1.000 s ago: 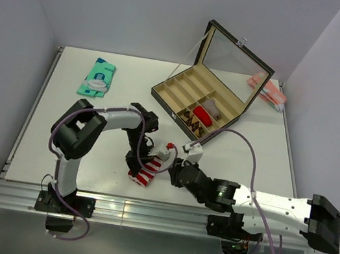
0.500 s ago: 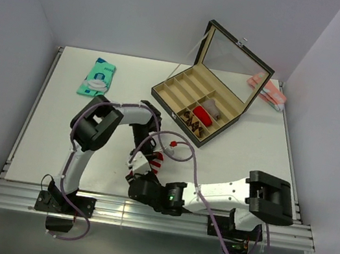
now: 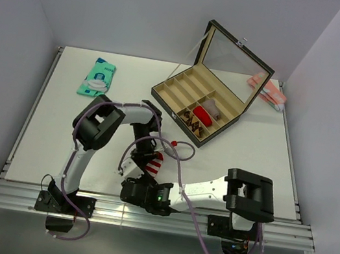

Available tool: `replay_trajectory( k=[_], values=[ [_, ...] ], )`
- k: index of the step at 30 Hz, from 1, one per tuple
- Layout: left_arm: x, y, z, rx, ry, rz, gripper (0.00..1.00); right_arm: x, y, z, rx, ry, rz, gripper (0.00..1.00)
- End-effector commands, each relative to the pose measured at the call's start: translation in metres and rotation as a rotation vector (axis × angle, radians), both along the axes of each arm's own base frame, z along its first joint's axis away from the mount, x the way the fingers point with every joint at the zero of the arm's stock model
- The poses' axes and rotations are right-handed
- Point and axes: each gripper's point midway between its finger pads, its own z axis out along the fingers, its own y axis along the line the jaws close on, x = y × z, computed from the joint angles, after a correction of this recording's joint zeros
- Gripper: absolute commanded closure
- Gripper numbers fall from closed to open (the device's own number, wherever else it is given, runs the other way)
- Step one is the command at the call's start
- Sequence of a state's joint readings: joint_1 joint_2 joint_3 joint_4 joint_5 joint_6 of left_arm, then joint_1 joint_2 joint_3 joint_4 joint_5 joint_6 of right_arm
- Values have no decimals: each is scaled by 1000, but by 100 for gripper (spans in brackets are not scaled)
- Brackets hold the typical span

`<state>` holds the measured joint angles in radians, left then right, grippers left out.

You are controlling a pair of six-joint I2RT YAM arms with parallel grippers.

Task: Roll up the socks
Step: Roll the sock at the center of the board.

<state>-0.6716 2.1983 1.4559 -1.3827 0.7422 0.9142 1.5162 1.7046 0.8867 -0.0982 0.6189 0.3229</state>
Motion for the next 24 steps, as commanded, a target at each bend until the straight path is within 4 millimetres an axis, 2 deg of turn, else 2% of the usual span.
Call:
replay_trajectory(
  k=[1, 5, 12, 13, 16, 19, 24],
  values=[
    [12, -4, -17, -37, -51, -33, 98, 6, 1, 1, -43, -48, -7, 46],
    [10, -5, -15, -33, -35, -34, 96, 6, 0, -12, -81, -52, -3, 47],
    [10, -4, -7, -57, -43, -46, 86, 11, -8, -31, -141, -59, -16, 55],
    [10, -4, -7, -60, -47, -45, 84, 12, -9, -32, -139, -54, -19, 65],
    [15, -8, -2, -80, -72, -21, 79, 14, -10, -35, -119, -20, -20, 89],
    [31, -15, 4, -127, -141, 43, 74, 14, -6, -31, -78, 32, -5, 98],
    [63, -15, 23, -201, -219, 179, 62, 11, -3, -27, -31, 113, 18, 100]
  ],
)
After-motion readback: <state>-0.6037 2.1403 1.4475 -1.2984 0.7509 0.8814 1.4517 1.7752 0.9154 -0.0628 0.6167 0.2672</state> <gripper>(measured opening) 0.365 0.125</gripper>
